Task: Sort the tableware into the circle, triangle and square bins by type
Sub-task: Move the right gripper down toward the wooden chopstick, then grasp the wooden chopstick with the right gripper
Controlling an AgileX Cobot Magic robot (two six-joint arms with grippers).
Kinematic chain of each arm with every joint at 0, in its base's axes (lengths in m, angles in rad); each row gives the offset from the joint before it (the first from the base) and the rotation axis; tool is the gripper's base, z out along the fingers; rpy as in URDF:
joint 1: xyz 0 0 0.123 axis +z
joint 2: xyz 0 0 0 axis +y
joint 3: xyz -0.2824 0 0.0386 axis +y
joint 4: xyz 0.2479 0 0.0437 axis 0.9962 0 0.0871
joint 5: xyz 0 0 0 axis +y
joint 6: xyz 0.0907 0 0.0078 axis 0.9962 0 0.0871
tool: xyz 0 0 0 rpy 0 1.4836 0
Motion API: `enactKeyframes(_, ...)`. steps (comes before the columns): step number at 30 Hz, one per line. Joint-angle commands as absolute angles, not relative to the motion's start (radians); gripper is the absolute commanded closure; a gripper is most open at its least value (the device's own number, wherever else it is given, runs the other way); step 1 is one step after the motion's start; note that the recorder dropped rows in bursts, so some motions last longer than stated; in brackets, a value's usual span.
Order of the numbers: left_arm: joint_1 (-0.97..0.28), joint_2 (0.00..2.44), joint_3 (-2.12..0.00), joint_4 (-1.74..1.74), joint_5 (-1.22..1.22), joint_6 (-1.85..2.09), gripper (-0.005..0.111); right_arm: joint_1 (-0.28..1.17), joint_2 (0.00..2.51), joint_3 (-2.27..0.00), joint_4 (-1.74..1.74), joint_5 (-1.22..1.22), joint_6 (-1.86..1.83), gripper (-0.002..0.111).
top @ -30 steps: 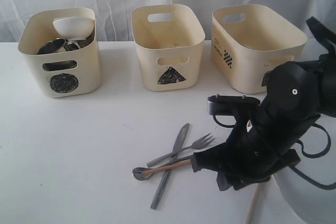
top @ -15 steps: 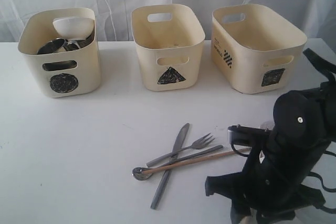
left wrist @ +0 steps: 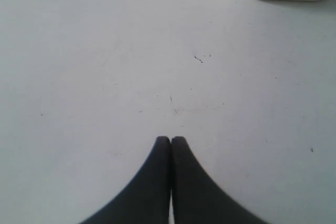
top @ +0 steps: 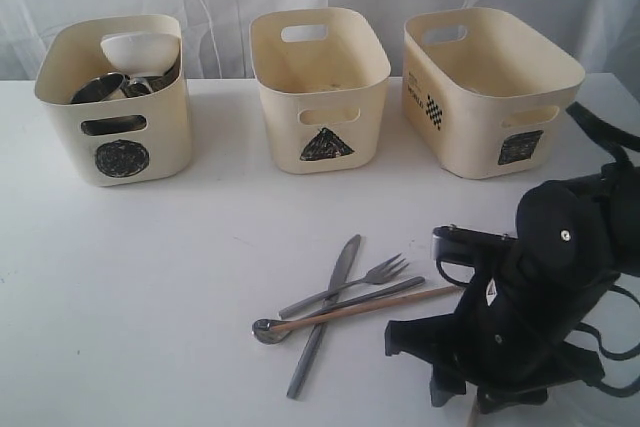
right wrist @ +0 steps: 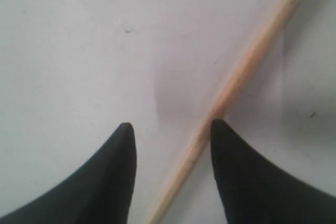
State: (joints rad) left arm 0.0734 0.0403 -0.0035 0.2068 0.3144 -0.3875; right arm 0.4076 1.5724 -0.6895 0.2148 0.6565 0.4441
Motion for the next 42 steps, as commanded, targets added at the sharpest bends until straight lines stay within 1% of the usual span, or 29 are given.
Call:
enactKeyframes(1, 0.078, 0.035, 0.000, 0.202, 0.336, -0.392, 0.107, 0.410, 1.572, -0.684, 0.141, 0.708, 0.451, 0.065)
enactKeyframes(6, 0.078, 0.035, 0.000, 0.202, 0.336, -0.392, 0.107, 0.408, 1.576, -0.662, 0.043, 0.628, 0.558, 0.065)
enactKeyframes(16, 0.078, 0.035, 0.000, 0.202, 0.336, -0.392, 0.107, 0.408, 1.639, -0.638, 0.043, 0.478, 0.545, 0.066)
enactKeyframes(18, 0.078, 0.035, 0.000, 0.202, 0.336, -0.392, 0.107, 0.408, 1.657, -0.638, 0.043, 0.424, 0.542, 0.071)
enactKeyframes(20, 0.078, 0.035, 0.000, 0.202, 0.336, -0.392, 0.107, 0.408, 1.672, -0.638, 0.043, 0.379, 0.542, 0.080)
enactKeyframes(25, 0.078, 0.035, 0.000, 0.202, 0.336, -0.392, 0.107, 0.408, 1.714, -0.638, 0.048, 0.297, 0.539, 0.108)
enactKeyframes(30, 0.078, 0.035, 0.000, 0.202, 0.336, -0.392, 0.107, 0.408, 1.727, -0.638, 0.048, 0.284, 0.535, 0.108)
enactKeyframes(33, 0.078, 0.035, 0.000, 0.202, 0.336, -0.392, 0.107, 0.408, 1.694, -0.645, 0.052, 0.328, 0.523, 0.108)
enactKeyframes(42, 0.078, 0.035, 0.000, 0.202, 0.336, -0.392, 0.107, 0.408, 1.475, -0.715, 0.050, 0.352, 0.486, 0.108)
